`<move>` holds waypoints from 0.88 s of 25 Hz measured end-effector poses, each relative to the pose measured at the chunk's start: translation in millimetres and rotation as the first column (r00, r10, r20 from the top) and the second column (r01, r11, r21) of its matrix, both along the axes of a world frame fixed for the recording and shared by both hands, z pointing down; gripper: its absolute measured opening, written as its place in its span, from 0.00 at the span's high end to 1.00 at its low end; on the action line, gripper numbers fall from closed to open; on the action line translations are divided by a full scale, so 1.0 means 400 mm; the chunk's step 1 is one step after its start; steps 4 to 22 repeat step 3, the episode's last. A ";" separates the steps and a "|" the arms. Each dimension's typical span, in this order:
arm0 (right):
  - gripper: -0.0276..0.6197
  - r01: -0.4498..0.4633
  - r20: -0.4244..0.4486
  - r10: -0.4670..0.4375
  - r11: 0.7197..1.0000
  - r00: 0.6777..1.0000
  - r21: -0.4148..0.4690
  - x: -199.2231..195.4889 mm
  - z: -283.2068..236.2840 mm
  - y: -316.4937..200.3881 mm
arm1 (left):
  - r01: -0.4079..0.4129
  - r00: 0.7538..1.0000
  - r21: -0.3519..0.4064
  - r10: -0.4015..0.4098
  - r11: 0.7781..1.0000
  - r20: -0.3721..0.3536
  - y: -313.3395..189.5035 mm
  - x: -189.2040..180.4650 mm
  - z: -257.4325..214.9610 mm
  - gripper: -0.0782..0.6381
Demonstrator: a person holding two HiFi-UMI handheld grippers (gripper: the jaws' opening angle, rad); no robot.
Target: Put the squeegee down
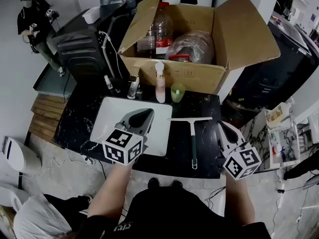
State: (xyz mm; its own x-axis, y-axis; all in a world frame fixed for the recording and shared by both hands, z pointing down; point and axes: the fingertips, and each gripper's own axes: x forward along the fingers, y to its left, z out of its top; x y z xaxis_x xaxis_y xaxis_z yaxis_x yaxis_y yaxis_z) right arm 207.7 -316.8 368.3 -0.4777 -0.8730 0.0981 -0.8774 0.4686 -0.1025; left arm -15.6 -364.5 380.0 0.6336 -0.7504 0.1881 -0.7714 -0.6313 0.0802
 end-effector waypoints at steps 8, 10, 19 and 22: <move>0.95 0.006 0.001 -0.006 1.000 1.000 -0.004 -0.001 0.008 0.000 | 0.000 1.000 -0.004 0.000 1.000 0.001 0.001 0.004 0.007 0.88; 0.95 0.006 0.001 -0.006 1.000 1.000 -0.004 -0.001 0.008 0.000 | 0.000 1.000 -0.004 0.000 1.000 0.001 0.001 0.004 0.007 0.88; 0.95 0.006 0.001 -0.006 1.000 1.000 -0.004 -0.001 0.008 0.000 | 0.000 1.000 -0.004 0.000 1.000 0.001 0.001 0.004 0.007 0.88; 0.95 0.006 0.001 -0.006 1.000 1.000 -0.004 -0.001 0.008 0.000 | 0.000 1.000 -0.004 0.000 1.000 0.001 0.001 0.004 0.007 0.88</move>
